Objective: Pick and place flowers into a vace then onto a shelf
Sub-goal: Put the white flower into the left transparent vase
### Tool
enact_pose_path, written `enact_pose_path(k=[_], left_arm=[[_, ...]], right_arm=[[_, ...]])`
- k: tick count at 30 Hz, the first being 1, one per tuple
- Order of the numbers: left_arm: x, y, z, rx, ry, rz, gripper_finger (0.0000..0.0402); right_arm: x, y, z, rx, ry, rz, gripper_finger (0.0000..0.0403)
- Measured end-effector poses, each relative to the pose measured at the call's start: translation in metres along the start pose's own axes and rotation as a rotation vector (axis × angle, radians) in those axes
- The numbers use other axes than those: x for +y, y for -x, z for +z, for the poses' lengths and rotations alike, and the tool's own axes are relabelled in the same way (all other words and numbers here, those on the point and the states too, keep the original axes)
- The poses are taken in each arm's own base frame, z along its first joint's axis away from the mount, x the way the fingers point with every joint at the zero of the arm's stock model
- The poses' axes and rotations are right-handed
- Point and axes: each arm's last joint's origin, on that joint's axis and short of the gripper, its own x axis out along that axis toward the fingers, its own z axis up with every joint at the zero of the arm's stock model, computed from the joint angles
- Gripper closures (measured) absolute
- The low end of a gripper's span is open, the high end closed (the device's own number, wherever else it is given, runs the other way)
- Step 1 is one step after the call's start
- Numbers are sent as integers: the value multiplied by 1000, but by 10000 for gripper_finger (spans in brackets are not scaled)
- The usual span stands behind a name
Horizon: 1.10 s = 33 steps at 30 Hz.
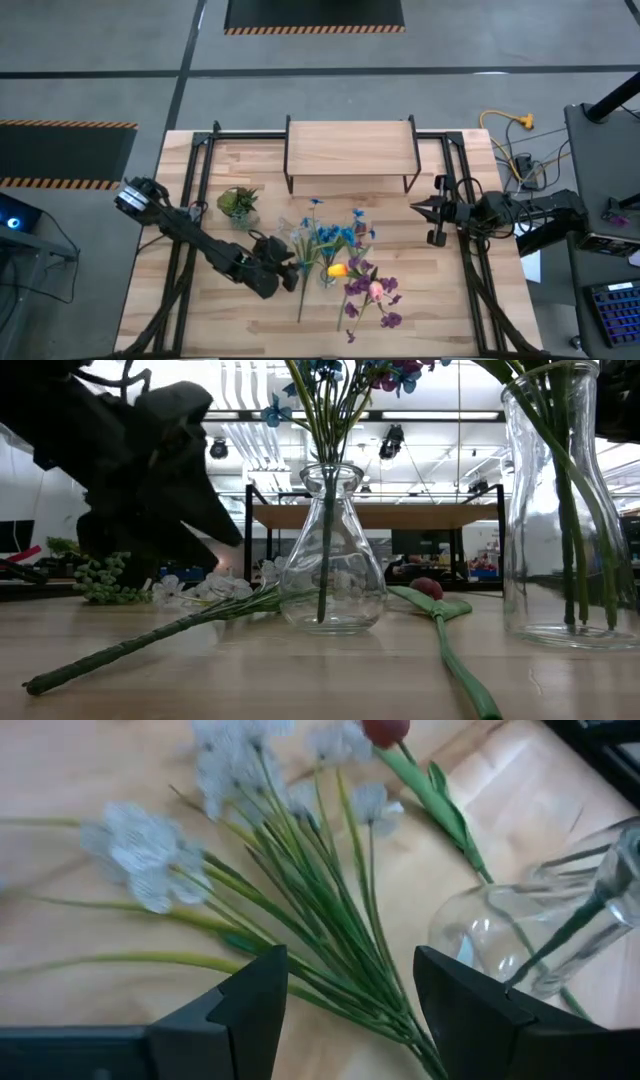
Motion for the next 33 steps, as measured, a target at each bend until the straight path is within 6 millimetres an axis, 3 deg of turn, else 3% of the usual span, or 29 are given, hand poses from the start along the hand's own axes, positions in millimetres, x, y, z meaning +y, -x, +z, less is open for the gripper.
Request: enact_pose_path(k=[7,14,21,33], left_arm=[[-23,-11,-3,37,1,2,201],[-40,-21,-6,102,-26,223,201],[-68,-34,-8,124,-41,241,201],[-56,-38,-16,141,16,340,201]], right_arm=[[0,0,0,0,0,-1,394],[0,0,0,0,1,0,394],[0,0,0,0,1,0,394],[0,0,0,1,-1,0,394]])
